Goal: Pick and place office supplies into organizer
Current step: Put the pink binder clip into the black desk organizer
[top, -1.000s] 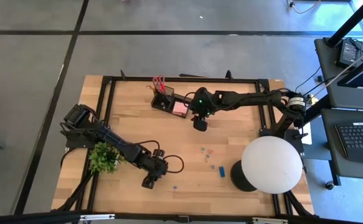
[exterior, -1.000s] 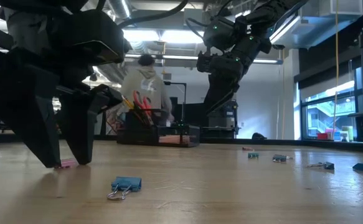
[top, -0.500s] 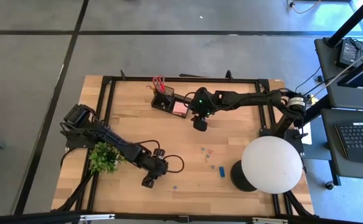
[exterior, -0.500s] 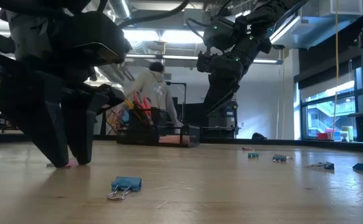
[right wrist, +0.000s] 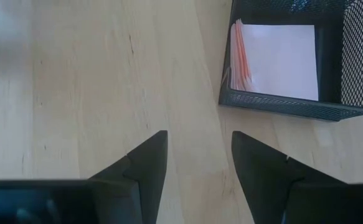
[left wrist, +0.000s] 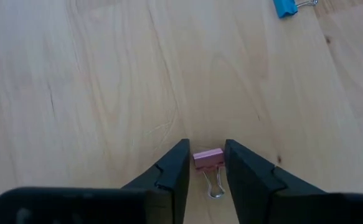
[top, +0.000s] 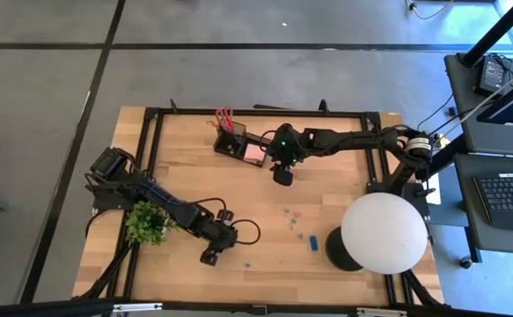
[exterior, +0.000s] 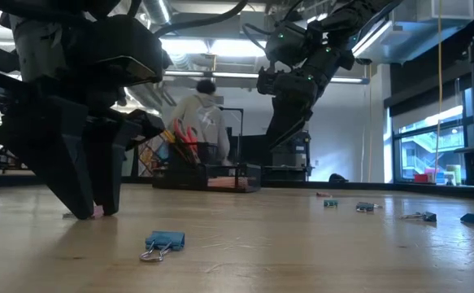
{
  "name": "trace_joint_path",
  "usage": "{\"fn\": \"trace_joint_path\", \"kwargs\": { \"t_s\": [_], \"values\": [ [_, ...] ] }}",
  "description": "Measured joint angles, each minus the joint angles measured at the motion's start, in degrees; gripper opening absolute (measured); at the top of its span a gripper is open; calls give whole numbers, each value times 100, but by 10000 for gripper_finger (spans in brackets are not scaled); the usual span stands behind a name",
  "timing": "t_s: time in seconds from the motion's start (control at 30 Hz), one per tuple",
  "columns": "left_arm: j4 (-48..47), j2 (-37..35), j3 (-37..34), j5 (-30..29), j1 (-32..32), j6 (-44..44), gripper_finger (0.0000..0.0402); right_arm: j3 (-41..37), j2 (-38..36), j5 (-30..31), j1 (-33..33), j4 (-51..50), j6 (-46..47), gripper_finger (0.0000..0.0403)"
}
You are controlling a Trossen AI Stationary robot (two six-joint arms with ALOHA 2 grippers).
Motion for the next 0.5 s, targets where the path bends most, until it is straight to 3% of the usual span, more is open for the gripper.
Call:
{"fn": "trace_joint_path", "kwargs": {
  "t_s": [0.5],
  "values": [
    [-9, -149, -19, 85, 0, -4, 92, 0, 0, 0, -1, 0, -2, 181]
  ]
}}
